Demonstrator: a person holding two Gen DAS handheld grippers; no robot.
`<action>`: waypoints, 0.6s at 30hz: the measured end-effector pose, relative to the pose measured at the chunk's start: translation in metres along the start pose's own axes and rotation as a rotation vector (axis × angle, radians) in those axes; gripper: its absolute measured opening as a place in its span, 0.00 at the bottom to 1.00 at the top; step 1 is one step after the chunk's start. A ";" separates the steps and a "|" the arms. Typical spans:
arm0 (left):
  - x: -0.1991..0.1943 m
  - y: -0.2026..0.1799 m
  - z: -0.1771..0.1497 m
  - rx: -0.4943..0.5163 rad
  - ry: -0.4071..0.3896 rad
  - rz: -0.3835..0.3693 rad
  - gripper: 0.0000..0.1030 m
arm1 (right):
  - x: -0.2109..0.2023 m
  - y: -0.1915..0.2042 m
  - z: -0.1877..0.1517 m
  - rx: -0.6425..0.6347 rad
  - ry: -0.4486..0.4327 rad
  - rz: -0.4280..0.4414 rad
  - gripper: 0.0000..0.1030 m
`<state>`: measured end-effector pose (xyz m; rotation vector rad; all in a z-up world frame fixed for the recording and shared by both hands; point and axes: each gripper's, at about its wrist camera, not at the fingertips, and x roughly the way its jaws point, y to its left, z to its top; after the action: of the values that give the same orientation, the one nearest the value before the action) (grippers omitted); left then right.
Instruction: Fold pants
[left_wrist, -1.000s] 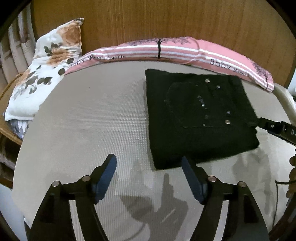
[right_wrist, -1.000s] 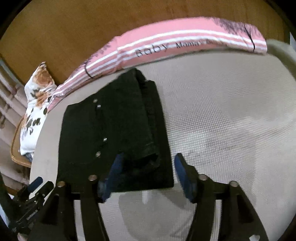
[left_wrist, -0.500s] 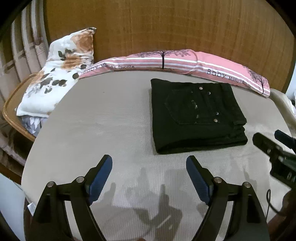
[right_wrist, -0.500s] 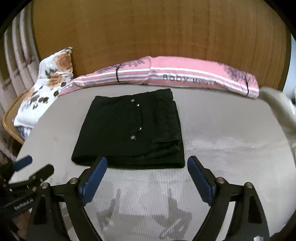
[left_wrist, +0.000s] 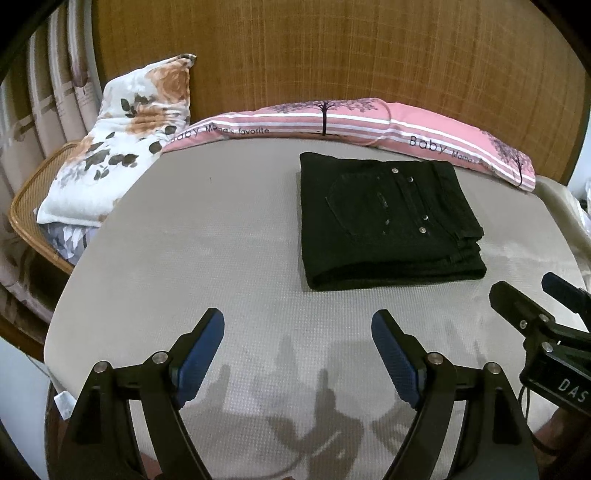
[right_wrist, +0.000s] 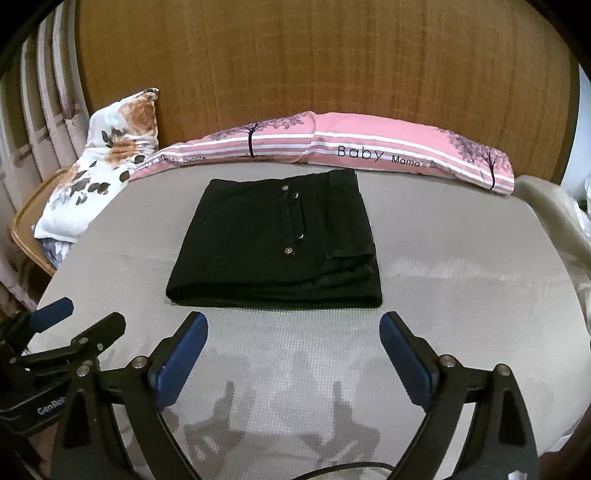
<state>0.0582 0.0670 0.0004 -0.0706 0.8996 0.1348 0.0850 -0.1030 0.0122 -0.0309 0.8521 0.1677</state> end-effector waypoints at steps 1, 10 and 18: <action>0.000 0.000 -0.001 -0.002 -0.001 0.000 0.80 | 0.001 0.000 -0.001 0.000 0.005 0.001 0.90; -0.002 -0.004 -0.005 0.002 -0.003 0.007 0.80 | 0.002 -0.001 -0.005 0.006 0.020 0.006 0.90; -0.002 -0.008 -0.008 0.013 -0.006 0.002 0.80 | 0.004 -0.005 -0.007 0.014 0.031 0.006 0.90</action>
<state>0.0514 0.0582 -0.0030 -0.0568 0.8950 0.1309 0.0834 -0.1083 0.0043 -0.0178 0.8841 0.1670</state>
